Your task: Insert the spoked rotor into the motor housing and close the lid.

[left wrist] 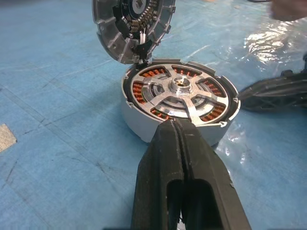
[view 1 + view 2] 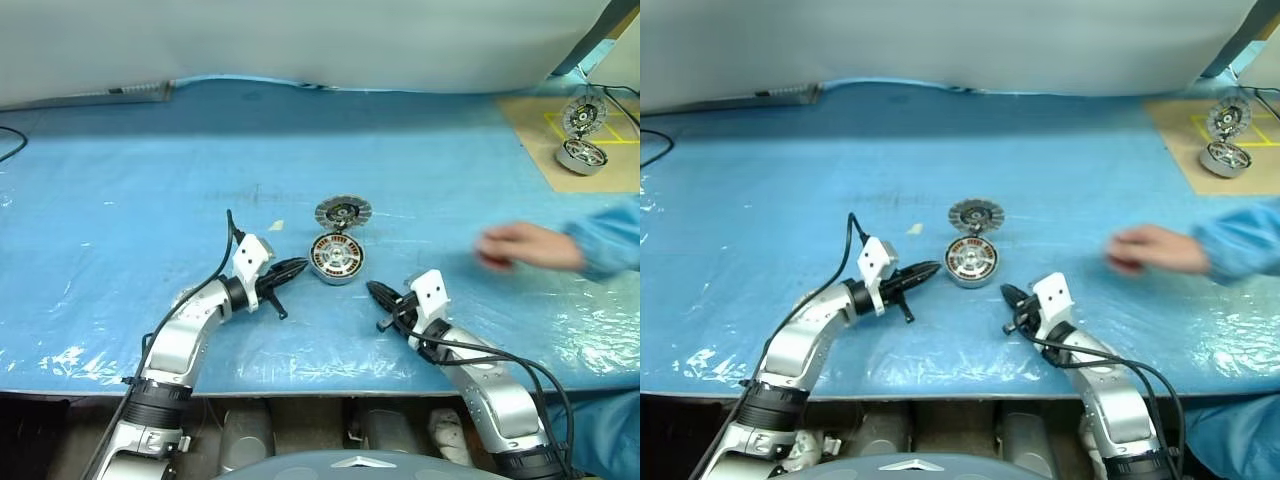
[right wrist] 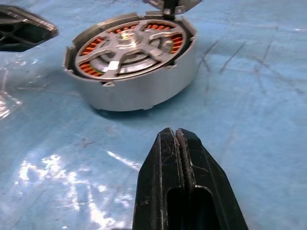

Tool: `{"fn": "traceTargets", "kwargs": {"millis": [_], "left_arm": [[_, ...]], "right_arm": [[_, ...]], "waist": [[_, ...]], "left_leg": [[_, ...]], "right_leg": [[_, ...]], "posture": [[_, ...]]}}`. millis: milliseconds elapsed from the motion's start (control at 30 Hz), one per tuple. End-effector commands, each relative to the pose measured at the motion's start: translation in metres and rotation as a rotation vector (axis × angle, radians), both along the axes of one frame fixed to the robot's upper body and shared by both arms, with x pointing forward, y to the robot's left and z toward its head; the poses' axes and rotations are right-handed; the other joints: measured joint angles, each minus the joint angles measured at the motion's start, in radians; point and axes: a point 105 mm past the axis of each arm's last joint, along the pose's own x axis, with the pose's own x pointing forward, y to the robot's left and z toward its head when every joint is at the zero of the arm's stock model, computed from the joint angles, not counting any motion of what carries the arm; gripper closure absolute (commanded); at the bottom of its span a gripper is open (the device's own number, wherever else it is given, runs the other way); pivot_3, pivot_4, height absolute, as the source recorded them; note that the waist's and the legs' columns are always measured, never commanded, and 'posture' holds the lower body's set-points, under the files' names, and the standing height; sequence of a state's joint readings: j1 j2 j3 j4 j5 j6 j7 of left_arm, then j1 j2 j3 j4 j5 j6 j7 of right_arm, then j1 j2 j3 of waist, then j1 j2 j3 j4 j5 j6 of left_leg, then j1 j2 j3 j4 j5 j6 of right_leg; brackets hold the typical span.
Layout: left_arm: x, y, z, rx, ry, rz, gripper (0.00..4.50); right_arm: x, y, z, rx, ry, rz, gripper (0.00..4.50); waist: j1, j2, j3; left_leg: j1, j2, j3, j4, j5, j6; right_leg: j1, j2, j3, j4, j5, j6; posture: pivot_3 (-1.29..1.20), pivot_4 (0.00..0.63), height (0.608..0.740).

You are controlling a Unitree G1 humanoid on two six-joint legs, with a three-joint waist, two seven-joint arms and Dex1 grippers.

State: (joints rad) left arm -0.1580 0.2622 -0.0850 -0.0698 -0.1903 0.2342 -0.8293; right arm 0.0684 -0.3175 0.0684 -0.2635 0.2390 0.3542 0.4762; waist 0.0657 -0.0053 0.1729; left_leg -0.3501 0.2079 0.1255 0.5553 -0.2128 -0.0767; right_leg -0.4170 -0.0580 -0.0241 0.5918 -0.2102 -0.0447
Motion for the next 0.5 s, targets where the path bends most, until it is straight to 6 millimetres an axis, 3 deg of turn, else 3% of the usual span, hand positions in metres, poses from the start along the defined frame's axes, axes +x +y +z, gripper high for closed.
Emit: {"fn": "traceTargets", "kwargs": {"millis": [33,167,500], "left_arm": [[-0.005,-0.004,0.012,-0.022,-0.055,-0.023,4.46],[-0.006,-0.002,0.014,-0.054,-0.077,-0.012,4.46],[-0.012,-0.007,0.013,-0.050,-0.092,-0.051,4.46]], "right_arm": [[0.018,-0.014,0.019,-0.025,-0.038,-0.044,4.50],[0.052,-0.026,0.023,-0.133,-0.024,-0.127,4.50],[0.139,-0.032,0.067,-0.191,-0.117,-0.179,4.50]], "waist": [[0.000,0.000,0.000],[-0.001,0.001,-0.001],[-0.018,0.002,-0.001]], "left_leg": [[0.000,0.000,0.000,0.000,0.000,0.000],[0.001,0.000,0.000,0.004,0.000,0.000],[0.000,0.000,0.001,0.012,0.000,0.000]], "right_leg": [[0.000,0.000,0.000,0.000,0.000,0.000],[0.000,0.000,0.001,0.005,0.000,0.000],[-0.003,-0.001,0.003,0.016,0.000,-0.002]], "posture": [[0.00,0.150,0.740],[0.00,0.150,0.740],[0.00,0.150,0.740]]}}
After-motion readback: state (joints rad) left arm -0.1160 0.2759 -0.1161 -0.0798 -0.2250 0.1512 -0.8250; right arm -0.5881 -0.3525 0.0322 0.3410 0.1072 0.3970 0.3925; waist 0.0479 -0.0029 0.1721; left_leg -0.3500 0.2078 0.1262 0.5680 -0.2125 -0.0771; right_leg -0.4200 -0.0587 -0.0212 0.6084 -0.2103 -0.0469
